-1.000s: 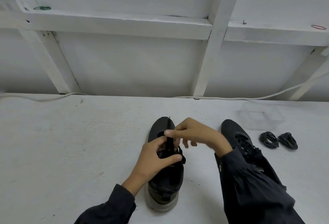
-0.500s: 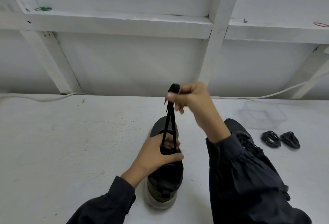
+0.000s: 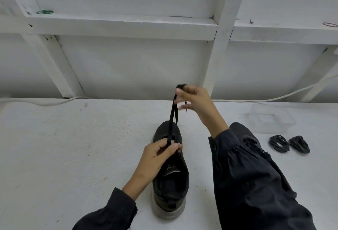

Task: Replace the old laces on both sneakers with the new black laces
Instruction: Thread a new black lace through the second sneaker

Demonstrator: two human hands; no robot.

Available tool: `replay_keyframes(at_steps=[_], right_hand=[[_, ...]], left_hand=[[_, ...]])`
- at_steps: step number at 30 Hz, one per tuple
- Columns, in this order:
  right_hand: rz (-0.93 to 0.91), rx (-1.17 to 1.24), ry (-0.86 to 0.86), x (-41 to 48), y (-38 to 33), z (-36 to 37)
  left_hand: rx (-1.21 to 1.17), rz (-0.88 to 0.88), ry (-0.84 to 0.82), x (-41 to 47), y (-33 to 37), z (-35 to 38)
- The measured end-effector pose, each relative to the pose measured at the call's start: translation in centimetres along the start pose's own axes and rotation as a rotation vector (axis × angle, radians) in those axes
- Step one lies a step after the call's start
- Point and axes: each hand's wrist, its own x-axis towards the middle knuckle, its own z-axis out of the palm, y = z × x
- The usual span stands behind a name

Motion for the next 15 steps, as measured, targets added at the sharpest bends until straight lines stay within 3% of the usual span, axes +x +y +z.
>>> replay_keyframes(at_steps=[3, 5, 8, 12, 15], right_hand=[[0.167, -0.424, -0.166, -1.8, 1.8, -0.8], [0.251, -0.505, -0.279, -3.4, 2.8, -0.9], [0.241, -0.41, -0.324, -5.8, 4.0, -0.4], [0.185, -0.071, -0.286, -7.9, 5.0, 0.1], [0.195, 0.094, -0.108, -8.3, 5.7, 0.2]], left_hand=[[0.009, 0.021, -0.003, 0.5, 0.4, -0.3], [0.015, 0.04, 0.015, 0.9, 0.6, -0.4], [0.077, 0.1, 0.056, 1.3, 0.5, -0.9], [0.069, 0.13, 0.096, 0.9, 0.6, -1.3], [0.085, 0.143, 0.245, 0.7, 0.6, -1.5]])
